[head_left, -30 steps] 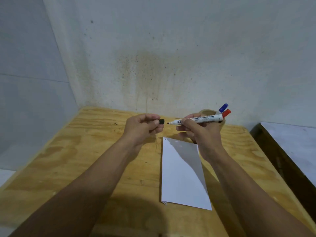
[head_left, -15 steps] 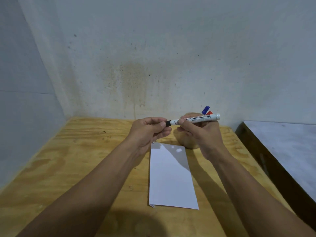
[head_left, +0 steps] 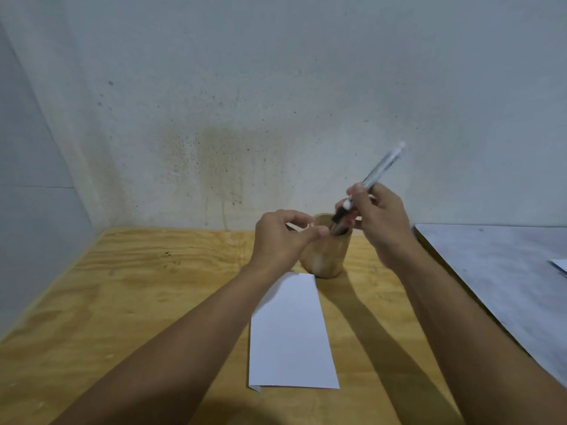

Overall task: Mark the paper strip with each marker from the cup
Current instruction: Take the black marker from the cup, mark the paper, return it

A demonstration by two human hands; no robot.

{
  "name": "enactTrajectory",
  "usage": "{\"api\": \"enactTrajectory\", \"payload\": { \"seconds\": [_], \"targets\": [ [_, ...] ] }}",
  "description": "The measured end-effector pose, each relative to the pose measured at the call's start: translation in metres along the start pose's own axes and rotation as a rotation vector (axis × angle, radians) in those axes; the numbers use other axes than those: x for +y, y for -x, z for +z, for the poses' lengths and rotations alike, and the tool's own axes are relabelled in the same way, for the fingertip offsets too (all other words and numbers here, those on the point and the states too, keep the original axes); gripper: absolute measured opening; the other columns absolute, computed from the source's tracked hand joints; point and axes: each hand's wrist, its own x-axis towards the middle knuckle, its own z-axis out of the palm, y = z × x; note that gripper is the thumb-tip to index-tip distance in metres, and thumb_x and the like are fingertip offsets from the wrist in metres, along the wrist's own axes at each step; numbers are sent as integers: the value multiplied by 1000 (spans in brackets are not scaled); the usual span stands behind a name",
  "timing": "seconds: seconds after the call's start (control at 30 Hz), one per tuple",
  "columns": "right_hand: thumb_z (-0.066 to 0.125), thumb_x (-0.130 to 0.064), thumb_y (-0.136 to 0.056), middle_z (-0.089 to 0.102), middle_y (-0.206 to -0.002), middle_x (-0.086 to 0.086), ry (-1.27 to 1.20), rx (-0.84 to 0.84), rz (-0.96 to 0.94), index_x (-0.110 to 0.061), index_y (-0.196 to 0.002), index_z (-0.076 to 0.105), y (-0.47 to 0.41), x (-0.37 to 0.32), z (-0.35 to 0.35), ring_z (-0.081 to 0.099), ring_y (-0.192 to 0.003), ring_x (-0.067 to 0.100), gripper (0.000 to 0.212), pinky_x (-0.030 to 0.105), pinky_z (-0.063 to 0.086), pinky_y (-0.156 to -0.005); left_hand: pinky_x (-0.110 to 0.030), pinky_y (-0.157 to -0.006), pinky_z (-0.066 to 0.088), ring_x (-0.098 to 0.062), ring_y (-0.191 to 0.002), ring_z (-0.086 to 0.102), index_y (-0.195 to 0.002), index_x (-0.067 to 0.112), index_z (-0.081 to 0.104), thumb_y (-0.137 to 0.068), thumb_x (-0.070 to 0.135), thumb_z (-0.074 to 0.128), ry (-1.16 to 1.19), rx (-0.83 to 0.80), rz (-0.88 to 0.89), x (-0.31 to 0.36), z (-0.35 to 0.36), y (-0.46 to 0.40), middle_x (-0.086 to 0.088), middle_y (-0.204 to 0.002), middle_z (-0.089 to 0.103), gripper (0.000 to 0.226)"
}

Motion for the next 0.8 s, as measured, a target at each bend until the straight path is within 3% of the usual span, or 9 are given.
{"api": "enactTrajectory", "payload": {
  "seconds": [0.07, 0.13, 0.23, 0.3, 0.4, 0.57, 0.73, 0.8],
  "targets": [
    [43, -28, -104, 61, -75, 3, 297, 16, -21, -11, -106, 64, -13, -10, -18, 67, -64, 18, 27, 43, 61, -71, -27, -71, 52, -15, -80, 63, -91, 17, 72, -73, 25, 76, -224, 25, 162, -7, 4, -3, 3, -95, 68, 20],
    [51, -35, -100, 61, -75, -3, 647, -25, -54, -17, -113, 69, -26, -16, -35, 62, -63, 13, 29, 35, 58, -64, -30, -87, 48, -17, -104, 58, -106, 16, 69, -81, 19, 66, -416, -78, 316, -14, 5, -6, 1, -112, 66, 25],
    [75, -33, -84, 66, -85, -4, 901, -97, -113, -18, -102, 78, -38, -24, -50, 58, -71, 10, 24, 20, 44, -59, -35, -100, 40, -20, -120, 50, -117, 14, 65, -83, 12, 58, -622, -206, 408, -18, 4, -8, -1, -128, 62, 35],
    [81, -23, -79, 69, -91, 4, 934, -136, -128, -15, -97, 77, -40, -25, -47, 62, -71, 14, 20, 24, 50, -61, -34, -102, 39, -20, -122, 50, -119, 13, 64, -81, 8, 57, -671, -225, 407, -19, 4, -9, -3, -130, 61, 39],
    [69, -9, -87, 69, -94, 7, 949, -193, -138, -13, -100, 75, -39, -20, -34, 61, -70, 15, 15, 23, 50, -61, -32, -102, 38, -19, -122, 50, -121, 12, 62, -81, 6, 55, -714, -219, 417, -19, 6, -10, -3, -130, 61, 41],
    [72, -18, -80, 63, -98, 8, 879, -105, 6, -13, -113, 52, -35, 4, -12, 62, -85, 25, 39, 30, 46, -58, -32, -103, 37, -20, -124, 49, -122, 13, 61, -80, 5, 54, -725, -227, 422, -21, 7, -9, -2, -134, 58, 43],
    [64, -21, -73, 51, -73, 3, 905, 3, 230, -14, -74, 46, -37, 16, 5, 51, -65, 21, 19, 28, 34, -53, -30, -102, 37, -19, -125, 47, -125, 14, 59, -81, 5, 53, -712, -234, 400, -22, 7, -7, 2, -136, 55, 45],
    [63, -23, -74, 53, -73, 3, 848, 14, 269, -14, -75, 49, -39, 17, 8, 54, -69, 24, 17, 28, 36, -55, -30, -102, 37, -19, -126, 47, -126, 15, 58, -82, 6, 54, -719, -239, 393, -22, 6, -8, 2, -137, 54, 45]
  ]
}}
